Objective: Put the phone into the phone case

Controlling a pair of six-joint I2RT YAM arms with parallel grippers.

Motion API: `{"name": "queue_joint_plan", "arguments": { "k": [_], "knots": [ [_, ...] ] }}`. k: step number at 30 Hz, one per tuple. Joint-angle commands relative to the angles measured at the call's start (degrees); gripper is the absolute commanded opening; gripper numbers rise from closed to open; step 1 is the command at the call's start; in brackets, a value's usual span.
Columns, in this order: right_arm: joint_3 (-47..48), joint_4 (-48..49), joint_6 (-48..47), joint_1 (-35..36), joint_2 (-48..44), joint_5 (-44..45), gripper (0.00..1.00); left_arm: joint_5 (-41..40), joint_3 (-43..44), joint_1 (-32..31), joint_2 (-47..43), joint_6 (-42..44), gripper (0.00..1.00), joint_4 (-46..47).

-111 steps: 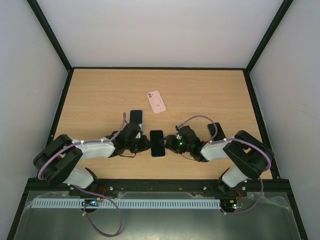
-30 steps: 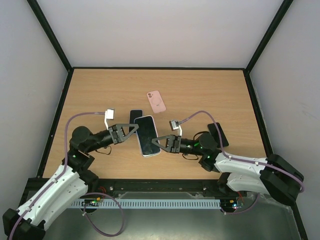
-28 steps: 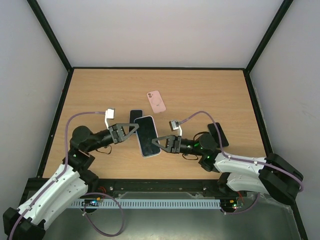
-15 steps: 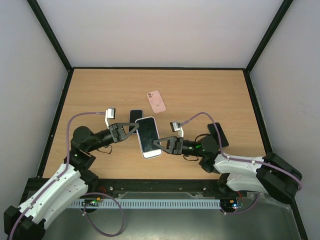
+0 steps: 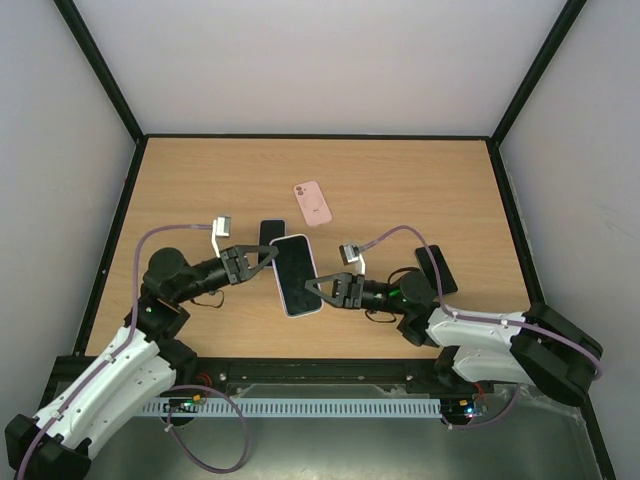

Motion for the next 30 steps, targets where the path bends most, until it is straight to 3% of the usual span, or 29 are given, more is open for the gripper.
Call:
{"name": "queue_joint_plan", "arguments": {
  "k": [1, 8, 15, 20, 26, 30],
  "knots": [
    [1.13, 0.06, -1.47, 0.37, -3.22, 3.39, 0.03, 0.49, 1.12, 0.21, 0.10, 0.80, 0.35, -1.87],
    [2.98, -4.24, -2.70, 0.38, -5.07, 9.07, 0.02, 3.05, -3.44, 0.23, 0.57, -2.17, 0.53, 3.60],
    [5.11, -4.24, -2.64, 0.38, -2.50, 9.69, 0.02, 3.59, -5.37, -0.23, 1.38, -2.73, 0.55, 5.39],
    [5.63, -4.08, -2.64, 0.35, -0.74, 10.06, 0.02, 3.93, -5.33, -0.29, 2.64, -2.10, 0.38, 4.77],
    [5.72, -5.99, -4.30, 0.39, 0.30, 10.98, 0.02, 3.44, -3.77, -0.32, 4.12, 0.47, 0.06, 0.35],
    [6.04, -9.32, -6.55, 0.37, -0.12, 12.09, 0.02, 2.21, -1.97, -0.32, 5.09, 2.32, 0.03, -4.53]
  ]
}}
